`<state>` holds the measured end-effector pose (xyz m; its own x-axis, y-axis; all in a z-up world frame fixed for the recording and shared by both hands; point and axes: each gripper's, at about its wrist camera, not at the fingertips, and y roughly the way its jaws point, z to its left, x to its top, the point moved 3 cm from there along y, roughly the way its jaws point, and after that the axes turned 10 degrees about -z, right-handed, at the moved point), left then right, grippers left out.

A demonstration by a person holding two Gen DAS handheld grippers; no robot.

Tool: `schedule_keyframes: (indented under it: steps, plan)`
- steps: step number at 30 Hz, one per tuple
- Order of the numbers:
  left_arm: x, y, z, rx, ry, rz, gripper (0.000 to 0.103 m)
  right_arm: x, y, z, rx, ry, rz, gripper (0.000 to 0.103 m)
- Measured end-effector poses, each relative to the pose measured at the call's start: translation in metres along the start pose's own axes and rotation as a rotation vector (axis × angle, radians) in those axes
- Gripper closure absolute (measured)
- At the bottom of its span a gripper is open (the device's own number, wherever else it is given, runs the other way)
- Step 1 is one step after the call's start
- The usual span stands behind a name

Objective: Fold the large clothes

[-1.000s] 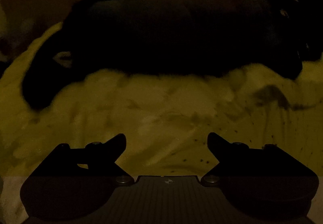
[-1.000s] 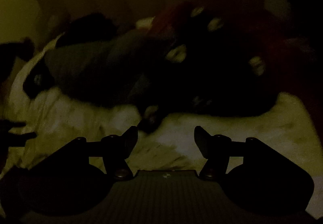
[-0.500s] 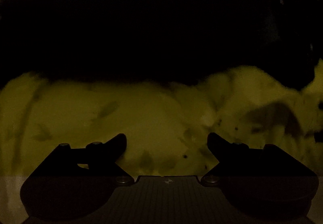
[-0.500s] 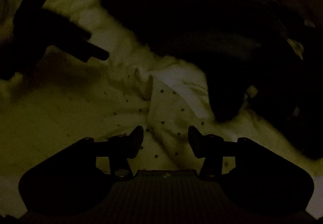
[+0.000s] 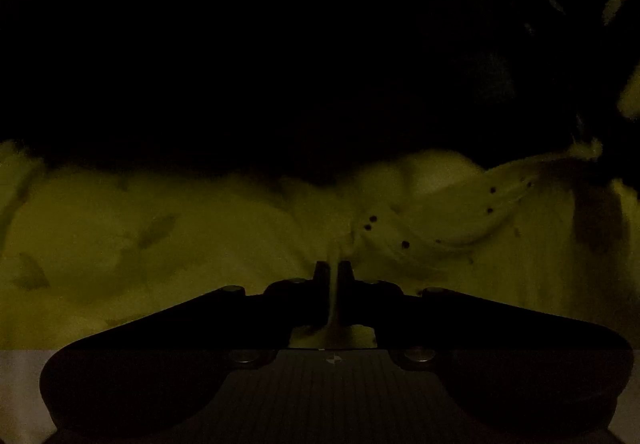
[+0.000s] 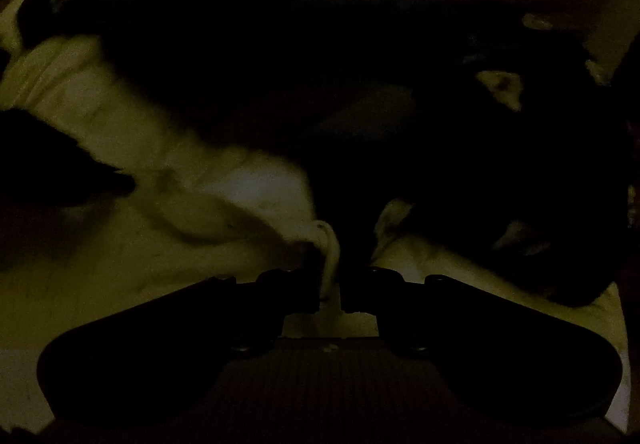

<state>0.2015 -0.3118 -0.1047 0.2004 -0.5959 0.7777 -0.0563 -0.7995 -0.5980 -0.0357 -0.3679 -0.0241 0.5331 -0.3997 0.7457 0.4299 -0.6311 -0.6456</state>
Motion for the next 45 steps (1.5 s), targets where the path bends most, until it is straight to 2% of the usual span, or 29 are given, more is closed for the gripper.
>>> schedule_keyframes:
  steps: [1,4,5,8,10,12,14,16,17,19,21,22,23,25,29,30,31,32,33,34,35,36,37,39,41,43,45]
  plan:
    - [0.004,0.001,0.004,0.003,-0.026,0.001,0.053,0.005,0.003,-0.005,-0.009,0.016,-0.004,0.092]
    - [0.008,0.007,0.003,0.056,0.024,-0.014,0.053,0.012,0.018,-0.011,-0.029,0.068,0.017,0.089]
    - [0.007,0.009,0.003,0.083,0.029,-0.005,0.053,0.011,0.027,-0.012,-0.051,0.086,0.044,0.082]
    - [0.001,0.030,0.007,0.181,0.026,0.057,0.053,0.006,0.043,-0.009,-0.101,0.077,0.096,0.077]
    - [-0.002,0.038,0.016,0.238,0.016,0.082,0.053,0.005,0.042,-0.007,-0.108,0.091,0.090,0.073]
    - [-0.003,0.039,0.020,0.258,0.006,0.092,0.053,0.006,0.027,-0.007,-0.108,0.122,0.043,0.057]
    - [-0.004,0.035,0.019,0.282,0.024,0.084,0.053,0.005,0.005,-0.010,-0.131,0.146,-0.015,0.036]
    - [-0.002,0.027,0.019,0.314,0.035,0.061,0.053,-0.001,-0.021,-0.015,-0.179,0.159,-0.069,0.024]
    - [-0.001,0.021,0.019,0.335,0.027,0.050,0.054,-0.006,-0.032,-0.018,-0.189,0.166,-0.081,0.022]
    - [0.002,0.009,0.023,0.393,-0.011,0.028,0.044,-0.020,-0.045,-0.027,-0.198,0.200,-0.075,0.024]
    - [0.004,-0.004,0.029,0.454,-0.055,0.004,0.037,-0.033,-0.054,-0.031,-0.199,0.217,-0.042,0.035]
    - [0.006,-0.014,0.031,0.482,-0.081,-0.022,0.029,-0.038,-0.058,-0.030,-0.190,0.205,-0.036,0.046]
    - [0.008,-0.021,0.032,0.491,-0.099,-0.049,0.026,-0.041,-0.060,-0.026,-0.162,0.182,-0.037,0.052]
    - [0.009,-0.034,0.026,0.438,-0.118,-0.083,0.022,-0.042,-0.063,-0.010,-0.078,0.131,-0.046,0.057]
    - [-0.005,-0.042,0.005,0.286,-0.081,-0.044,0.017,-0.034,-0.033,0.012,0.039,0.071,0.010,0.058]
    - [-0.012,-0.046,0.005,0.264,-0.080,-0.022,0.013,-0.033,-0.021,0.013,0.040,0.052,0.037,0.058]
    - [-0.021,-0.045,-0.002,0.263,-0.077,-0.003,0.003,-0.033,-0.008,0.009,0.006,0.036,0.071,0.058]
    - [-0.029,-0.048,-0.003,0.272,-0.078,0.017,0.004,-0.033,0.008,-0.002,-0.073,0.036,0.113,0.058]
    - [-0.034,-0.050,-0.004,0.284,-0.083,0.028,0.001,-0.032,0.018,-0.014,-0.135,0.054,0.142,0.058]
    - [-0.040,-0.056,-0.003,0.297,-0.090,0.033,0.001,-0.032,0.026,-0.031,-0.211,0.096,0.171,0.052]
    - [-0.044,-0.057,0.002,0.313,-0.099,0.042,0.000,-0.033,0.031,-0.050,-0.287,0.168,0.194,0.041]
    - [-0.049,-0.061,0.007,0.328,-0.105,0.050,0.000,-0.034,0.031,-0.068,-0.356,0.244,0.214,0.038]
    - [-0.053,-0.065,0.013,0.344,-0.110,0.054,0.000,-0.035,0.027,-0.079,-0.380,0.307,0.223,0.036]
    - [-0.060,-0.071,0.021,0.398,-0.125,0.058,0.000,-0.036,0.014,-0.086,-0.329,0.379,0.192,0.035]
    - [-0.061,-0.079,0.030,0.464,-0.163,0.054,0.000,-0.037,-0.011,-0.080,-0.288,0.379,0.131,0.024]
    - [-0.064,-0.093,0.034,0.505,-0.217,0.045,0.000,-0.041,-0.041,-0.070,-0.290,0.388,0.067,0.018]
    - [-0.064,-0.111,0.033,0.527,-0.245,0.036,0.000,-0.049,-0.069,-0.061,-0.259,0.456,0.027,0.014]
